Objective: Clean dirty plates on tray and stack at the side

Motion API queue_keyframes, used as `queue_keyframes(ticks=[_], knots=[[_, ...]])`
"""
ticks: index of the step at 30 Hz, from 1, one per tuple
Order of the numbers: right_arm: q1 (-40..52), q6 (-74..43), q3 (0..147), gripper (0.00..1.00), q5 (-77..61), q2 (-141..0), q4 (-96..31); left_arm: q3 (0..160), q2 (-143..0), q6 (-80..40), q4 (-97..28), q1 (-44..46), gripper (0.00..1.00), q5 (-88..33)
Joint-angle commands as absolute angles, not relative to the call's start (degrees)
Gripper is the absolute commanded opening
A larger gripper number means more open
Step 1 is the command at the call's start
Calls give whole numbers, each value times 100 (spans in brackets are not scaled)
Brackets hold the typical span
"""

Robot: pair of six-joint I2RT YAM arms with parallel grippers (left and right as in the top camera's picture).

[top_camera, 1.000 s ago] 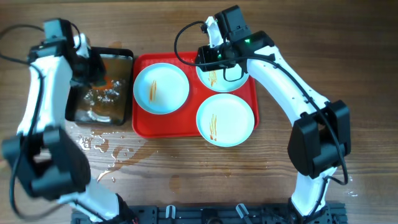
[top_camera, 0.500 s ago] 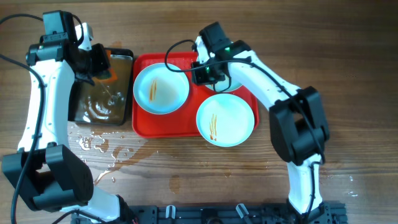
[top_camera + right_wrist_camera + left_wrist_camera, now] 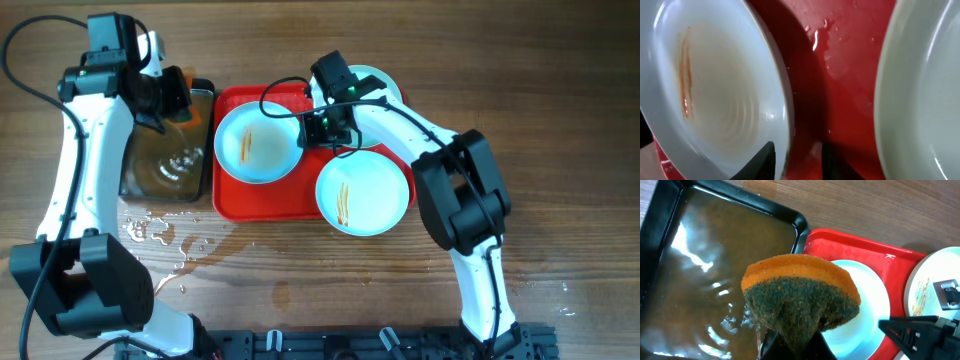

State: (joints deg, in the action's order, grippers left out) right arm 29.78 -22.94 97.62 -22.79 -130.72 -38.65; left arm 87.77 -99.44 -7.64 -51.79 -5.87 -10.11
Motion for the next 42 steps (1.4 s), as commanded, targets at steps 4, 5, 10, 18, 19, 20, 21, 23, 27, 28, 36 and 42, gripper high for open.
queue_keyframes(ticks=[4, 5, 10, 18, 19, 20, 21, 23, 27, 28, 36, 42], knots=[[3055, -2569, 9706, 27, -2405, -13281, -3594, 8807, -10022, -814, -5052, -528, 4, -1111], [3081, -2571, 9706, 27, -2405, -13281, -3546, 8807, -10031, -812, -5028, -486, 4, -1111], [3157, -2569, 9706, 24, -2401, -13281, -3538, 8790, -10121, -814, -4875, -191, 4, -1111], [3155, -2609, 9706, 4, -2163, -13288, -3760, 8720, -10613, -819, -4584, 248, 4, -1111], [3155, -2596, 9706, 4, -2163, -13288, -3798, 8720, -10718, -816, -4556, 314, 4, -1111], [3155, -2580, 9706, 4, -2165, -13288, -3830, 8722, -10801, -816, -4530, 368, 4, -1114], [3155, -2558, 9703, 4, -2165, -13288, -3872, 8720, -10895, -816, -4493, 445, 4, -1114], [3155, -2565, 9706, 4, -2169, -13288, -3918, 8720, -11078, -816, -4451, 591, 4, -1111], [3153, -2565, 9706, 4, -2185, -13288, -3900, 8705, -11450, -819, -4493, 819, 4, -1107], [3153, -2567, 9706, 4, -2187, -13288, -3903, 8672, -11544, -821, -4493, 854, 4, -1103], [3142, -2565, 9706, 4, -2185, -13288, -3903, 8178, -12095, -2060, -4731, 862, 4, -224], [3142, -2565, 9706, 4, -2185, -13288, -3857, 8165, -12092, -2171, -5673, 869, 4, -167]])
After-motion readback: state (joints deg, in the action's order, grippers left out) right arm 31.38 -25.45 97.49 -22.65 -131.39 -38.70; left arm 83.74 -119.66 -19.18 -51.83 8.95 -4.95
